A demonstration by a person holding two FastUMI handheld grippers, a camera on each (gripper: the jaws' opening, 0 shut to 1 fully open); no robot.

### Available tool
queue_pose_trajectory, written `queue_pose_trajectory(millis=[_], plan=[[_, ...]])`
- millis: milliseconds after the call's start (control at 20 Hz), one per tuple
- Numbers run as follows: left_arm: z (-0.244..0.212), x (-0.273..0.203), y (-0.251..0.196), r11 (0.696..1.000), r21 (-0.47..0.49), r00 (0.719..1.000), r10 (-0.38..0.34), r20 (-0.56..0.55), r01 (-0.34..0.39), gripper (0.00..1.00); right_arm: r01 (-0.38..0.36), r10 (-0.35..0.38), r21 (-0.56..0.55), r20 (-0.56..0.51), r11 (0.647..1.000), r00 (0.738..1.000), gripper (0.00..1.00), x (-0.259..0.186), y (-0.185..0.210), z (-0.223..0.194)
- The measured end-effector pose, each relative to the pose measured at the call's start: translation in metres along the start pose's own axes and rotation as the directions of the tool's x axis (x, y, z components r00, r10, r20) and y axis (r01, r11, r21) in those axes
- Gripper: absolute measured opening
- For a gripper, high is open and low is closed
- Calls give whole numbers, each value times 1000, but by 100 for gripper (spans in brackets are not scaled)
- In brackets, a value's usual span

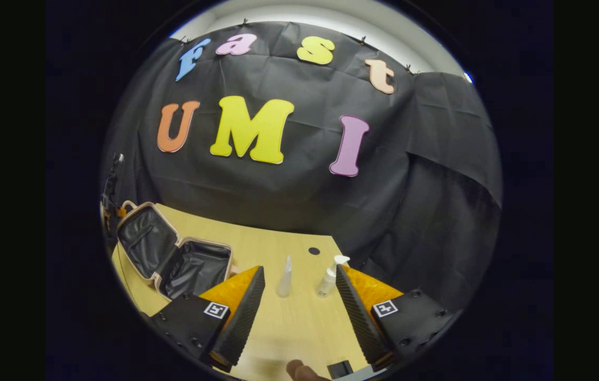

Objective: First open the suitcase, pack the skin care products into it, and then close the suitcase.

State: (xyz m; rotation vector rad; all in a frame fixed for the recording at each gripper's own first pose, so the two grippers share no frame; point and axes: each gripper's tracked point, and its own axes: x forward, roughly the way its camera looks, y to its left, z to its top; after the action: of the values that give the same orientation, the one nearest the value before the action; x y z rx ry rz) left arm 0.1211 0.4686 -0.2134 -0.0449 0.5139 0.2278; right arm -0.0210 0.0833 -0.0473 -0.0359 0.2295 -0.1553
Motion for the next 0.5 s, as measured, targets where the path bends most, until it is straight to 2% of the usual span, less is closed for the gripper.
queue_pose_trajectory(millis=[100, 350, 500], plan=[[-15, 8, 7, 999, -36, 1000, -12, -29, 11, 3, 14, -14, -4, -10, 1000, 1000, 80, -5, 2, -2], [-52, 26, 14, 999, -40, 993, -36, -114, 32, 3, 41, -41, -5, -51, 999, 998, 80, -8, 5, -13], [-63, 36, 15, 994, -101, 989, -62, -135, 49, 3, 55, -56, -9, -81, 998, 995, 80, -9, 6, -22]])
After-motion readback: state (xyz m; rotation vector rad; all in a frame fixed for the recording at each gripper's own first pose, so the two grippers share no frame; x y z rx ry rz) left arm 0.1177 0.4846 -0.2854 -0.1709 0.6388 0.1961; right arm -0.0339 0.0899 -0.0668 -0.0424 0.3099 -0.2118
